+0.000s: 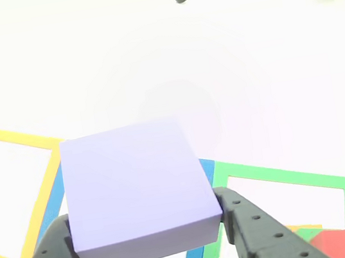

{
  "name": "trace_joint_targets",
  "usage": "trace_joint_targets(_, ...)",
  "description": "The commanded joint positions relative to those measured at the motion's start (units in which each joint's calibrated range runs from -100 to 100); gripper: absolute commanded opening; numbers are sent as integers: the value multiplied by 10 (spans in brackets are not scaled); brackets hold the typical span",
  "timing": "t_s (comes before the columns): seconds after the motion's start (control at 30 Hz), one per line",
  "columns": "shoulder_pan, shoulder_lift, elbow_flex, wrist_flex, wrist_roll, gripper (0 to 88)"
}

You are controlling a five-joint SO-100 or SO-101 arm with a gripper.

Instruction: Tower of hanoi

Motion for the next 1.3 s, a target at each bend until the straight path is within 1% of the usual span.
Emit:
trace_joint_targets(0.0, -16, 46, 72, -183, 0, 124)
trace_joint_targets(0.37, -41, 201, 161, -413, 0, 124)
trace_joint_targets(0.63, -50, 346, 169, -578, 0, 124)
trace_joint_targets(1.03, -60, 473, 157, -705, 0, 122)
trace_joint_targets(1.27, -64, 513, 140, -724, 0, 122)
